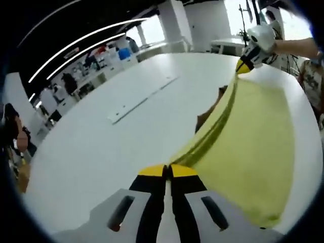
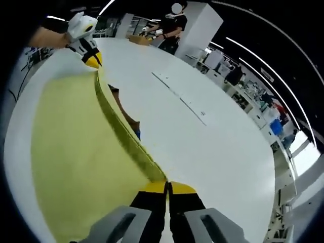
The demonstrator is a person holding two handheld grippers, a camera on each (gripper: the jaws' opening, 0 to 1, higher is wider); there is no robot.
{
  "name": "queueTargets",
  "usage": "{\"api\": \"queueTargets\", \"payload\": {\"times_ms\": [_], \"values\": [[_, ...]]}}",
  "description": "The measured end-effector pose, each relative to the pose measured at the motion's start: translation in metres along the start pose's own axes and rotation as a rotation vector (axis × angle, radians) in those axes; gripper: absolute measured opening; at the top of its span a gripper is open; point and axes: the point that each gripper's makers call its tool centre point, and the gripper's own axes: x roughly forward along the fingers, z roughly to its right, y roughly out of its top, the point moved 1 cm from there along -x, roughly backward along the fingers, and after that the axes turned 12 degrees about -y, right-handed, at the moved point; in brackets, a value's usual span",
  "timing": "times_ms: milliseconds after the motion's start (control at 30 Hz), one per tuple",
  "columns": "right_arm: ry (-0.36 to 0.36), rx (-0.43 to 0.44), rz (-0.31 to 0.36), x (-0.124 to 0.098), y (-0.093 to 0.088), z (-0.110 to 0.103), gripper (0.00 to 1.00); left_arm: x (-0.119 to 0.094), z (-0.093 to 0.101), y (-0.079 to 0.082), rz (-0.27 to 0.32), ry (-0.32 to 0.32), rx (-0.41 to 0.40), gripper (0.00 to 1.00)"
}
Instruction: Fold the garment on the visible template until the final outline fits inside the template.
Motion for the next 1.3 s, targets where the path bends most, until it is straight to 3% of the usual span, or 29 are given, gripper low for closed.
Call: {"api": "queueTargets", "payload": {"times_ms": [100, 267, 300, 533, 867, 1000, 1300], "values": [[-0.029, 0.041, -0.006, 0.004, 0.0, 0.006, 0.0, 0.0, -0.006, 0.003, 0.048, 0.021, -0.115, 0.0], [-0.027, 0.123, -0.017, 0.005, -0.002, 0.007, 0.0, -0.005, -0.017, 0.005, 0.108, 0.049, -0.213, 0.06], [-0.028, 0.142, -0.022, 0.004, -0.003, 0.007, 0.04, -0.006, -0.019, 0.004, 0.114, 0.048, -0.223, 0.07], [0.008, 0.23, -0.027, -0.003, -0.002, 0.002, 0.26, -0.013, -0.012, -0.001, 0.107, 0.037, -0.249, 0.21], [0.127, 0.432, -0.035, -0.033, 0.01, -0.02, 0.64, -0.033, 0.008, 0.01, 0.175, -0.007, -0.295, 0.53], [0.165, 0.445, -0.018, -0.048, 0.013, -0.029, 0.78, -0.042, 0.021, 0.013, 0.195, -0.034, -0.302, 0.65], [0.237, 0.441, -0.023, -0.076, 0.006, -0.052, 0.93, -0.063, 0.052, 0.013, 0.222, -0.072, -0.279, 0.79]]}}
